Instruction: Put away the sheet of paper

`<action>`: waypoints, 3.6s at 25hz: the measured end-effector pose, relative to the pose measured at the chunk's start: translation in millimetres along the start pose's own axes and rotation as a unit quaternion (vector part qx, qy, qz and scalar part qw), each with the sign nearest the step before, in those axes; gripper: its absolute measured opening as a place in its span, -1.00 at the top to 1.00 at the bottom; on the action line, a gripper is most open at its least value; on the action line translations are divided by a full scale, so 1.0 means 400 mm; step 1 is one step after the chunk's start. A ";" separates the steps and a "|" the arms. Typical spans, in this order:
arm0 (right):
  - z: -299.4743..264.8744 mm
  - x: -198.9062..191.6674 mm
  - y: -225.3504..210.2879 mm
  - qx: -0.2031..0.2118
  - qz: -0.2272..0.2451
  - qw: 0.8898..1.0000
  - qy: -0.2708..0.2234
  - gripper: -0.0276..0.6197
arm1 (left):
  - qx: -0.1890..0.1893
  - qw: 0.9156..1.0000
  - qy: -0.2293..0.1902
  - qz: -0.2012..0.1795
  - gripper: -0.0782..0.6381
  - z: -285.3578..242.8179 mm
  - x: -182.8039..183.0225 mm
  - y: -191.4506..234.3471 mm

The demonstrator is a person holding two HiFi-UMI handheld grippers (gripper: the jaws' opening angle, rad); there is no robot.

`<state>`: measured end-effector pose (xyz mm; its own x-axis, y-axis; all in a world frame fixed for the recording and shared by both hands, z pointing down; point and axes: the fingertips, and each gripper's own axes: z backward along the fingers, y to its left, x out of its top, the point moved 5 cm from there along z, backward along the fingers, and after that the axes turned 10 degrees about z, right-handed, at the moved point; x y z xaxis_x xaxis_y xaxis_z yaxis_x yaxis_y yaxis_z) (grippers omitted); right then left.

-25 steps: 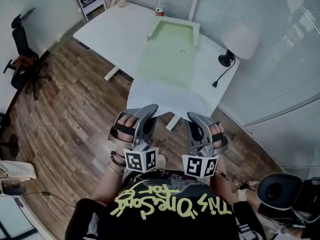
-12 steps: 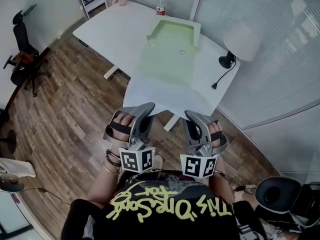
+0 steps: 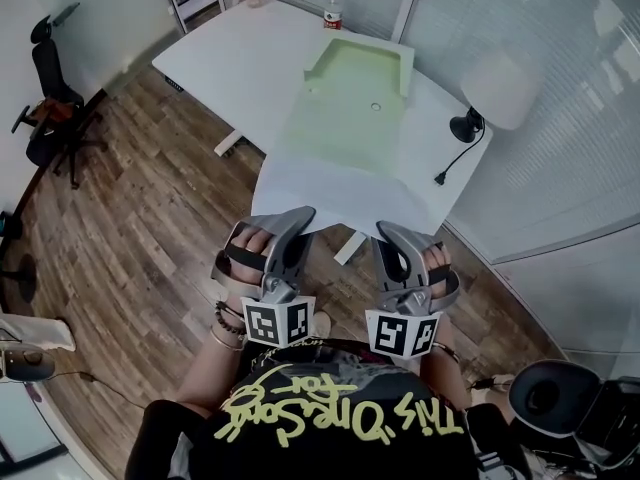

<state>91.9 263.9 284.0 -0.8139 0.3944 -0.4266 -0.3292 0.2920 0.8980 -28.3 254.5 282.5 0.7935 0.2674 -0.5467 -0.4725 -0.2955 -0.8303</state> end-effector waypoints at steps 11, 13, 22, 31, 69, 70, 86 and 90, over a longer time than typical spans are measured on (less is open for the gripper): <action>-0.131 -0.031 0.001 -0.014 -0.006 0.999 0.034 0.89 | -0.030 0.999 -0.027 -0.004 0.76 -0.125 -0.080 0.042; -0.158 -0.043 -0.005 -0.016 -0.005 0.999 0.037 0.89 | -0.035 0.999 -0.031 -0.005 0.76 -0.153 -0.092 0.050; -0.271 -0.097 -0.034 -0.008 -0.005 0.998 0.056 0.89 | -0.054 0.998 -0.038 0.004 0.76 -0.275 -0.135 0.078; -0.382 -0.146 -0.051 0.009 -0.002 0.997 0.081 0.89 | -0.085 0.995 -0.040 0.025 0.76 -0.391 -0.185 0.105; -0.577 -0.172 -0.066 0.004 0.010 0.982 0.190 0.89 | -0.210 0.968 -0.120 0.060 0.76 -0.568 -0.321 0.161; -0.583 -0.178 -0.065 0.005 0.011 0.982 0.189 0.89 | -0.211 0.968 -0.119 0.060 0.76 -0.574 -0.324 0.157; -0.624 -0.237 -0.065 0.021 0.007 0.982 0.189 0.89 | -0.222 0.968 -0.101 0.065 0.76 -0.641 -0.333 0.134; -0.631 -0.255 -0.063 0.026 0.003 0.981 0.191 0.89 | -0.227 0.967 -0.097 0.067 0.76 -0.655 -0.333 0.125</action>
<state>62.4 -3.7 331.9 -0.9396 0.0433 -0.3397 -0.3060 0.3392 0.8896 -57.0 -36.2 342.0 0.6300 0.3524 -0.6920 -0.3139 -0.6995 -0.6420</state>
